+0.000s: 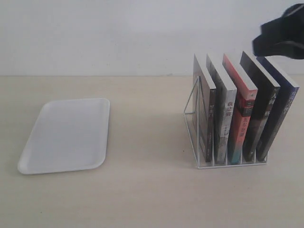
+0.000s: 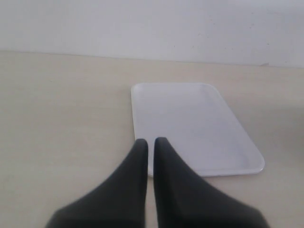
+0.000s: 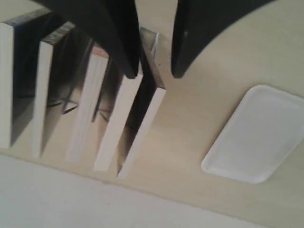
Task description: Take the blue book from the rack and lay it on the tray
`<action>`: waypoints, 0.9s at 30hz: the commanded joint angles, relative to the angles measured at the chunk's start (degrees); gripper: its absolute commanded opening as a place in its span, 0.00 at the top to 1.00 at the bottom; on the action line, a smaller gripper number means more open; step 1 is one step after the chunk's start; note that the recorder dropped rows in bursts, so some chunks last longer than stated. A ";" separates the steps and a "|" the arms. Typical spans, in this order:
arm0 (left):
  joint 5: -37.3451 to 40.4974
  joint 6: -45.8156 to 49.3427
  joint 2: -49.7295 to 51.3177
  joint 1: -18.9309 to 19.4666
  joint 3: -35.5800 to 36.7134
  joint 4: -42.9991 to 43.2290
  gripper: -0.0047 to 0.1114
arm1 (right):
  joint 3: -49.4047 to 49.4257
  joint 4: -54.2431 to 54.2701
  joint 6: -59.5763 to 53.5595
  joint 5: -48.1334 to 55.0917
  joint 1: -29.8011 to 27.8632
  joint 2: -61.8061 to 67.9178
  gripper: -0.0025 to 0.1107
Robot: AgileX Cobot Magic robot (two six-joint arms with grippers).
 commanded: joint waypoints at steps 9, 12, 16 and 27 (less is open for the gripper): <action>-0.37 -0.43 -0.17 0.16 0.16 -0.01 0.92 | -23.24 -19.10 17.61 14.94 12.60 23.02 0.74; -0.37 -0.43 -0.17 0.16 0.16 -0.01 0.92 | -28.91 -22.01 20.96 20.12 13.64 28.26 0.74; -0.37 -0.43 -0.17 0.16 0.16 -0.01 0.92 | -33.54 -28.66 26.29 24.90 13.73 34.74 0.74; -0.37 -0.43 -0.17 0.16 0.16 -0.01 0.92 | -33.86 -30.90 26.43 18.28 13.62 38.87 0.74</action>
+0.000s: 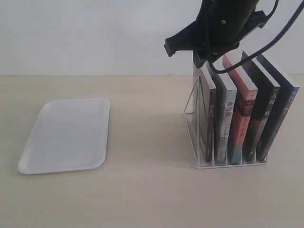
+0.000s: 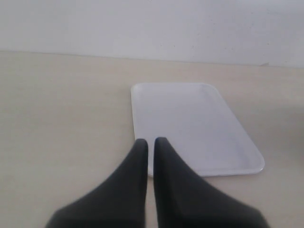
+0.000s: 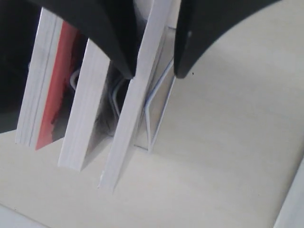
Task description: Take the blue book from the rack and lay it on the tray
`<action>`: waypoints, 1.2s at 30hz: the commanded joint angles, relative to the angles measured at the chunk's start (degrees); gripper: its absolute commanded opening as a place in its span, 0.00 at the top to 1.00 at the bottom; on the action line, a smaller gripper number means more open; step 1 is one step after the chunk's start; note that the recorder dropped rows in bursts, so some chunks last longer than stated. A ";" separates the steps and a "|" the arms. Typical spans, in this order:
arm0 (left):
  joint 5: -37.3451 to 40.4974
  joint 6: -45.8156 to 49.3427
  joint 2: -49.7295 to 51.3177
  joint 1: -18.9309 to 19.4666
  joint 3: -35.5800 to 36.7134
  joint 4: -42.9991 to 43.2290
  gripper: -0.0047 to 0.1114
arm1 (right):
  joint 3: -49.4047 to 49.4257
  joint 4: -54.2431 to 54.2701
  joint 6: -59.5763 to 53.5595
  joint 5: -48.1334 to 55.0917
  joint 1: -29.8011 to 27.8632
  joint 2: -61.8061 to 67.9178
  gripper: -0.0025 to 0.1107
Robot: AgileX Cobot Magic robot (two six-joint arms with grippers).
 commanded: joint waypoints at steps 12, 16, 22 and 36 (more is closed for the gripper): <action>-0.37 -0.43 -0.17 0.16 0.16 -0.01 0.92 | -0.35 -5.65 2.80 -2.07 -0.04 6.33 0.74; -0.37 -0.43 -0.17 0.16 0.16 -0.01 0.92 | -0.35 -5.65 2.93 -2.83 -0.04 5.15 0.74; -0.37 -0.43 -0.17 0.16 0.16 -0.01 0.92 | -0.35 -5.54 3.04 -2.46 -0.04 3.14 0.74; -0.37 -0.43 -0.17 0.16 0.16 -0.01 0.92 | -0.24 -5.34 5.57 -0.70 -0.04 5.29 0.74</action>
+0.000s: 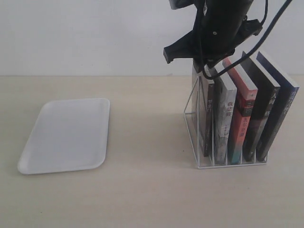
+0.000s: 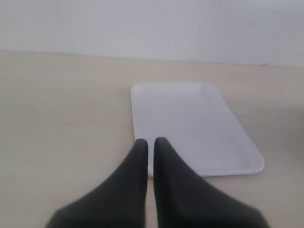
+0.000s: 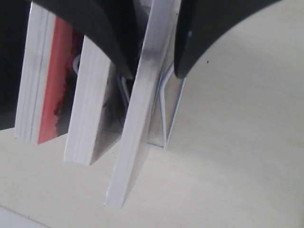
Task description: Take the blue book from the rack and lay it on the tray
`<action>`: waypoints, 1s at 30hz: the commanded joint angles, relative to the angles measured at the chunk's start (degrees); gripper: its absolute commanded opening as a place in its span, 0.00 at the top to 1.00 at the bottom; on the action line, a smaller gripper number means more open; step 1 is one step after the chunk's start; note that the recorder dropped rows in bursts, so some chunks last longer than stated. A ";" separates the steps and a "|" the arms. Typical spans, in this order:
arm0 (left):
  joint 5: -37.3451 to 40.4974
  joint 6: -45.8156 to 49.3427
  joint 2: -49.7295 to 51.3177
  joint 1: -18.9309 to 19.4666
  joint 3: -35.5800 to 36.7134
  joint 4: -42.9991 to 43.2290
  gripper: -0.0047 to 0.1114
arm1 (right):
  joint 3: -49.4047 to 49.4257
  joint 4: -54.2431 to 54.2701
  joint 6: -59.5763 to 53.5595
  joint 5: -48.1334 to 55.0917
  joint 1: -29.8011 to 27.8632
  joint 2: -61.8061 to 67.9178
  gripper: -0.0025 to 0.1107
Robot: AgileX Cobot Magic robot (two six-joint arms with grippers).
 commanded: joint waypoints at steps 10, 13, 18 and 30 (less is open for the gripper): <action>-0.37 -0.43 -0.17 0.16 0.16 -0.01 0.92 | 0.26 -0.96 0.84 0.83 -0.04 3.58 0.74; -0.37 -0.43 -0.17 0.16 0.16 -0.01 0.92 | 0.13 -1.06 0.96 1.04 -0.04 3.34 0.77; -0.37 -0.43 -0.17 0.16 0.16 -0.01 0.92 | 0.13 -1.06 0.96 1.14 -0.04 2.55 0.98; -0.37 -0.43 -0.17 0.16 0.16 -0.01 0.92 | 0.13 -4.30 2.70 2.73 -0.04 -2.82 0.98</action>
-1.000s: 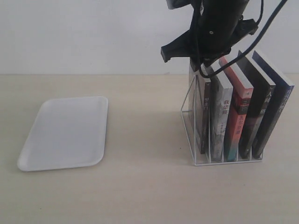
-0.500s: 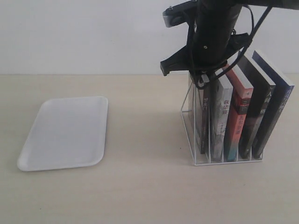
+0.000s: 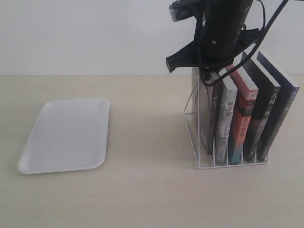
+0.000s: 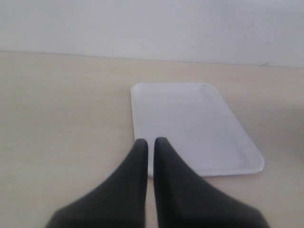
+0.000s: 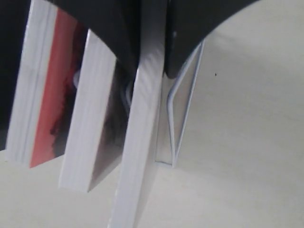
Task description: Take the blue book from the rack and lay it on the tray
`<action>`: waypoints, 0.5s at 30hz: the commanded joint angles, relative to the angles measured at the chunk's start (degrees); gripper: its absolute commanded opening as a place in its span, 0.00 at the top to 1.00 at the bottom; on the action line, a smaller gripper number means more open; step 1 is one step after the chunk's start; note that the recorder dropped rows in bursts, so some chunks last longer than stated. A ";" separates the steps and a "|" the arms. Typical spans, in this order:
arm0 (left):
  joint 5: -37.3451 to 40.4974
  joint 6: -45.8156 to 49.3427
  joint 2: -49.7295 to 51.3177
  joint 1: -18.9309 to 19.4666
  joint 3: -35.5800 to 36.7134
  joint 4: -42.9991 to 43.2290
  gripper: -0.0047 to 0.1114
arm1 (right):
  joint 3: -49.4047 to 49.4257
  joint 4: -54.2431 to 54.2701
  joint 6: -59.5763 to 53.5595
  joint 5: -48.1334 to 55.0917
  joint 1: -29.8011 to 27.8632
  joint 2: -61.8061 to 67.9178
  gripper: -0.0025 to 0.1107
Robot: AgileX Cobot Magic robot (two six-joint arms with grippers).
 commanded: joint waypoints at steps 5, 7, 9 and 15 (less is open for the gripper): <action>-0.37 -0.43 -0.17 0.16 0.16 -0.01 0.92 | -0.33 -5.36 5.84 1.02 -0.04 -7.50 0.98; -0.37 -0.43 -0.17 0.16 0.16 -0.01 0.92 | -0.33 -5.45 6.44 0.81 -0.04 -8.91 0.98; -0.37 -0.43 -0.17 0.16 0.16 -0.01 0.92 | -0.33 -5.45 6.44 0.80 -0.04 -10.10 0.98; -0.37 -0.43 -0.17 0.16 0.16 -0.01 0.92 | -0.33 -5.45 7.63 0.72 -0.04 -13.33 0.98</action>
